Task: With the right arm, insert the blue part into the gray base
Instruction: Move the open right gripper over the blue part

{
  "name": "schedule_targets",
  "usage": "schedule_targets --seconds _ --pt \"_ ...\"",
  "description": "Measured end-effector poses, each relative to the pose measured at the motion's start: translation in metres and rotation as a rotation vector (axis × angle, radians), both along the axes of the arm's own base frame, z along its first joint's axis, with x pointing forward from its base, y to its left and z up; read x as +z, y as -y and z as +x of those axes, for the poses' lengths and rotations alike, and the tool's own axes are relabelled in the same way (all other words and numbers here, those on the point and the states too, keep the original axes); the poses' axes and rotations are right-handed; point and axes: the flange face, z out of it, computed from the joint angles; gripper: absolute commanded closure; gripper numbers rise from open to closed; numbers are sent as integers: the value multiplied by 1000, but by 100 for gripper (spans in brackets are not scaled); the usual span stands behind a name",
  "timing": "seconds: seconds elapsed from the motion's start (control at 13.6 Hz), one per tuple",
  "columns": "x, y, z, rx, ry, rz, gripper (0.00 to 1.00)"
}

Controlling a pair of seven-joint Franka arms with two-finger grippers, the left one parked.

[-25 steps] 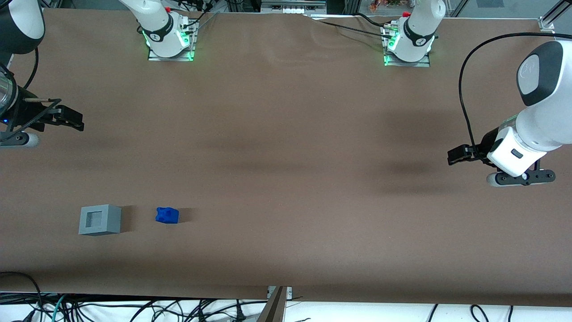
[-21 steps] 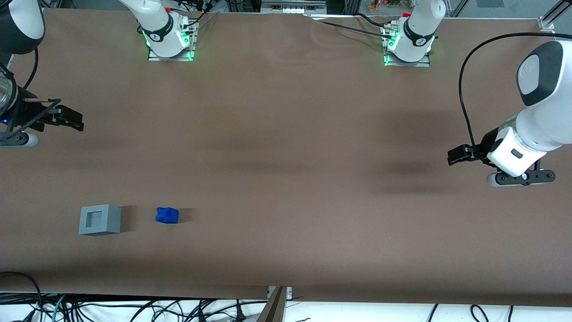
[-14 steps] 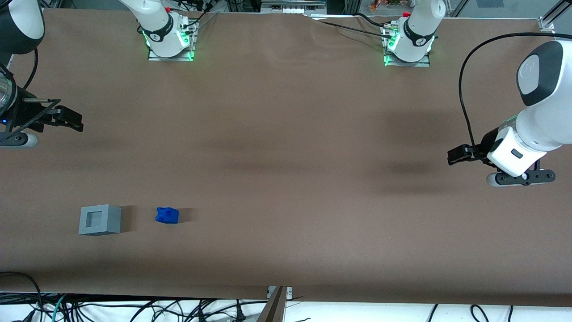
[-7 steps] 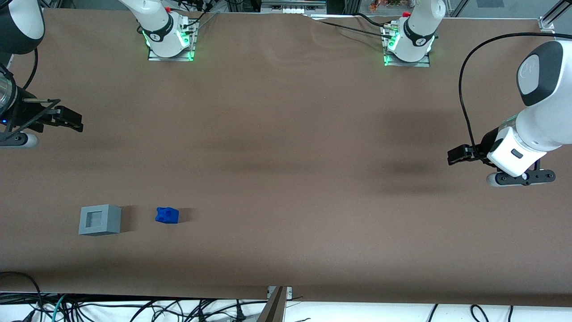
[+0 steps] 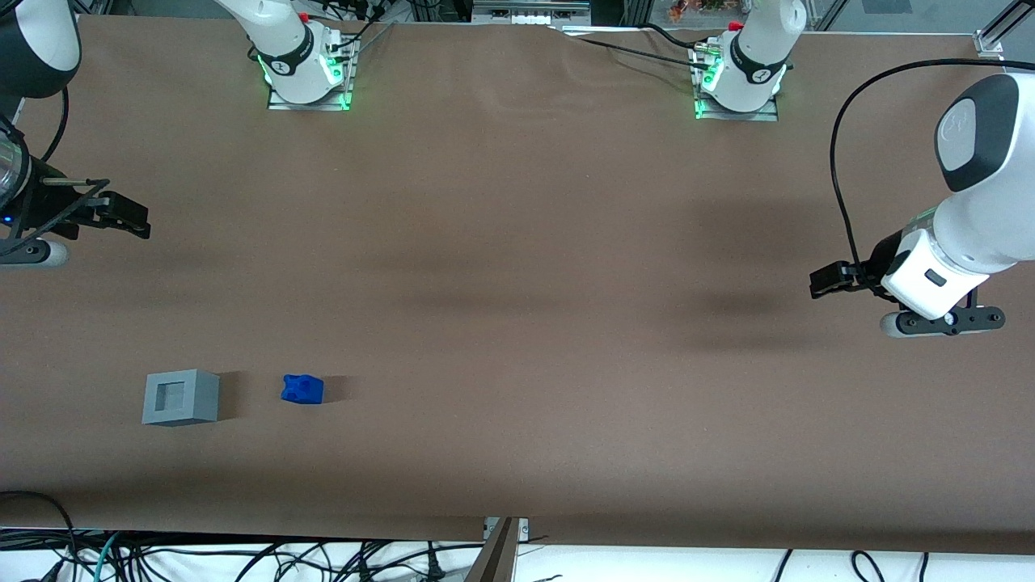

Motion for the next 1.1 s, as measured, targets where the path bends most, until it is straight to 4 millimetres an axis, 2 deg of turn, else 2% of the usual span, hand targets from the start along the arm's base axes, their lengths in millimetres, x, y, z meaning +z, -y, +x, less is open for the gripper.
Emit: schedule_targets --seconds 0.44,0.66,0.88,1.1 --pt "-1 0 1 0 0 0 1" --pt "-10 -3 12 9 31 0 1" --pt "-48 -27 35 51 38 1 1" --pt "-89 -72 54 115 50 3 1"
